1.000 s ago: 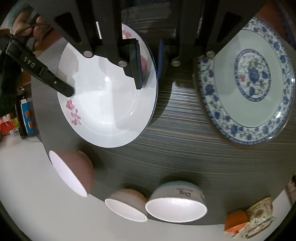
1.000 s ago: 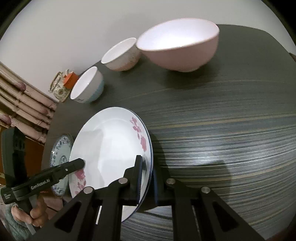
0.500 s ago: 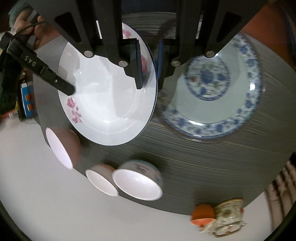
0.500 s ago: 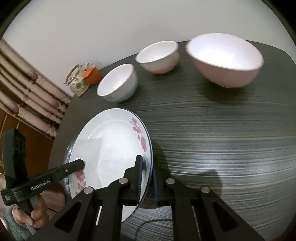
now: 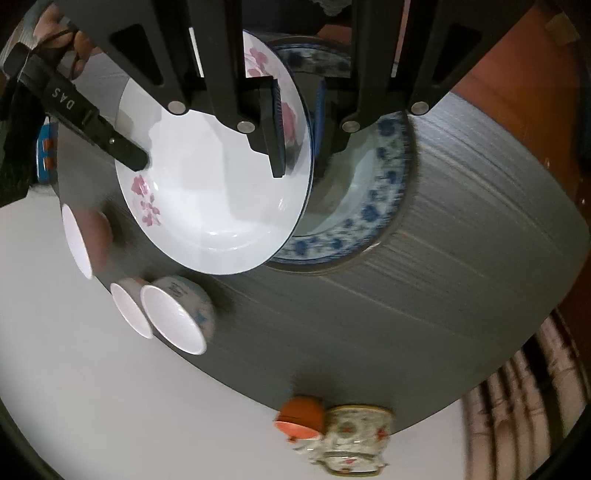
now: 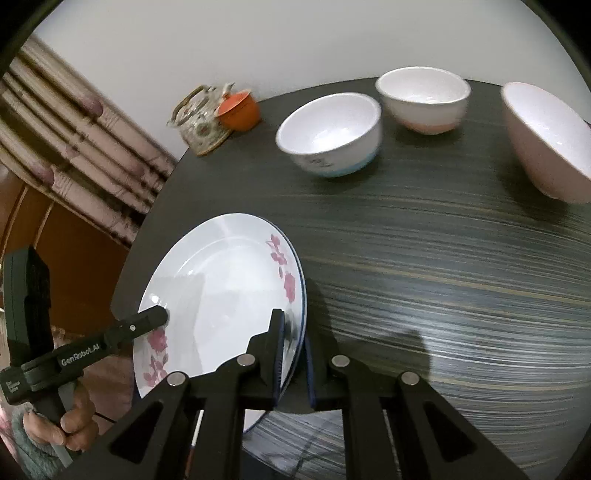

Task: Organize plates and bowls
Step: 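Carry the held plate over the stacked blue-and-white plates, then lower the held plate onto the blue-and-white plate stack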

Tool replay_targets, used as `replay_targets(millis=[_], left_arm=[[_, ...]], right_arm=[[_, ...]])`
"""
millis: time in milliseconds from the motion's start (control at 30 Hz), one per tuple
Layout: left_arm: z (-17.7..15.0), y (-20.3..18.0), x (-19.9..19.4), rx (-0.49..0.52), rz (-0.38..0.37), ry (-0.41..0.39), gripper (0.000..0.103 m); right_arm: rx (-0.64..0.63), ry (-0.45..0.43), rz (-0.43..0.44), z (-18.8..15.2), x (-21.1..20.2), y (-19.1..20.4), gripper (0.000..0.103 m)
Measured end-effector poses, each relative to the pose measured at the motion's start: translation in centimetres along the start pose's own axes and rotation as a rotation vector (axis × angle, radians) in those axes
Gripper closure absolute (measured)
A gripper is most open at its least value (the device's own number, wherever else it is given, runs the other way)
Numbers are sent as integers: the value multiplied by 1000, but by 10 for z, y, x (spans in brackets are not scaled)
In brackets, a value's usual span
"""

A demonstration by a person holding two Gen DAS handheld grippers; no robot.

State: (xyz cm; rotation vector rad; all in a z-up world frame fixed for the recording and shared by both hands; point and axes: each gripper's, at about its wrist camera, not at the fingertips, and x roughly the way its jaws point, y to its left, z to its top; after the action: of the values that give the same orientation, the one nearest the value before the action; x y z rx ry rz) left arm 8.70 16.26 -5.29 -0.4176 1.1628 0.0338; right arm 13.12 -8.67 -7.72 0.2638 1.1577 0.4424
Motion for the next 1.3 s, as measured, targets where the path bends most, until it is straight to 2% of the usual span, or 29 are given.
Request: replay_targets(millis=[267, 500, 1300], left_arm=[[-4, 29, 3, -45, 41, -2, 92], [-7, 42, 6, -63, 45, 6, 92], [-5, 45, 24, -75, 60, 24, 92]], right_arm=[[-6, 47, 5, -5, 24, 19, 93], [0, 67, 0, -3, 38, 25, 93], [-2, 99, -39, -9, 49, 27, 90]])
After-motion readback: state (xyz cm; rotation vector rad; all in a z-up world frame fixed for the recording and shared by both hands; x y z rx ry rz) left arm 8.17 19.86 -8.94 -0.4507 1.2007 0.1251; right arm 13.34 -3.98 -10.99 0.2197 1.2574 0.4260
